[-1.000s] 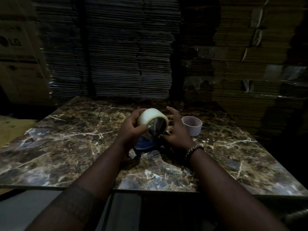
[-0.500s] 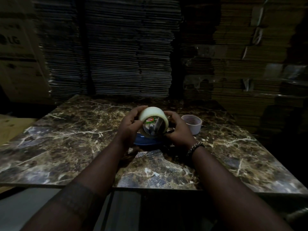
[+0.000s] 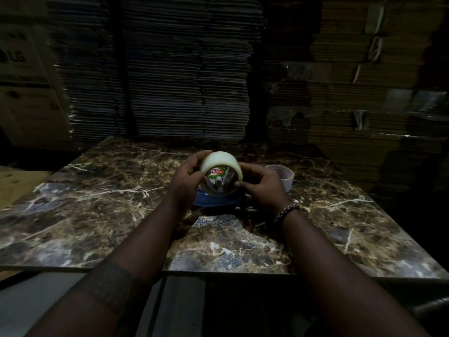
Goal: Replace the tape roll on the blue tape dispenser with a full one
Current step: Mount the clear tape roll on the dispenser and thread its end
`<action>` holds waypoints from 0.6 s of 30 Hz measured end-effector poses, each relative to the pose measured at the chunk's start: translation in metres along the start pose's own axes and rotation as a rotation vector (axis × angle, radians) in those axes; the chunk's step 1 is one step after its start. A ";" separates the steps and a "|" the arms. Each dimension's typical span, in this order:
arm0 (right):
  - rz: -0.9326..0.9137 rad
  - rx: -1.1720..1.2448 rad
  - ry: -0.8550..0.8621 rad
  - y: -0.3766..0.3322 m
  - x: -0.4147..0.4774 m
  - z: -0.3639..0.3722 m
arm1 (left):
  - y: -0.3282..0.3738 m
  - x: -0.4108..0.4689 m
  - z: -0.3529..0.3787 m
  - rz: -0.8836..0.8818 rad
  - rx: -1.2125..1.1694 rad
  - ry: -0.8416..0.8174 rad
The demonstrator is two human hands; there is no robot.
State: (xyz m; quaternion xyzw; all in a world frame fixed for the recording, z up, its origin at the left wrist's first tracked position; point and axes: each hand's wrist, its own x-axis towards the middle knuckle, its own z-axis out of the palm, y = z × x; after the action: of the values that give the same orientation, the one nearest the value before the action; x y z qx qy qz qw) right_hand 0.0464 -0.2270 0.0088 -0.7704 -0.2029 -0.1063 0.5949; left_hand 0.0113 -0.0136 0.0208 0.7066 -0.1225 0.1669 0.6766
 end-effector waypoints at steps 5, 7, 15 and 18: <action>-0.010 0.018 0.047 0.003 0.001 0.000 | -0.001 -0.002 0.000 -0.001 0.011 0.025; -0.016 0.035 0.068 0.001 0.000 0.000 | -0.001 -0.002 -0.001 -0.003 0.027 0.025; -0.113 0.030 0.147 -0.002 -0.004 0.003 | 0.001 -0.003 -0.001 -0.011 0.023 0.000; -0.098 0.037 0.146 -0.001 -0.003 0.002 | 0.000 -0.004 -0.001 -0.019 0.019 0.005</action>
State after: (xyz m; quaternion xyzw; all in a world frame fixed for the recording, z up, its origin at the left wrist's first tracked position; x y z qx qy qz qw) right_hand 0.0429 -0.2251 0.0081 -0.7385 -0.1984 -0.1876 0.6165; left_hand 0.0075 -0.0132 0.0195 0.7138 -0.1126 0.1637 0.6716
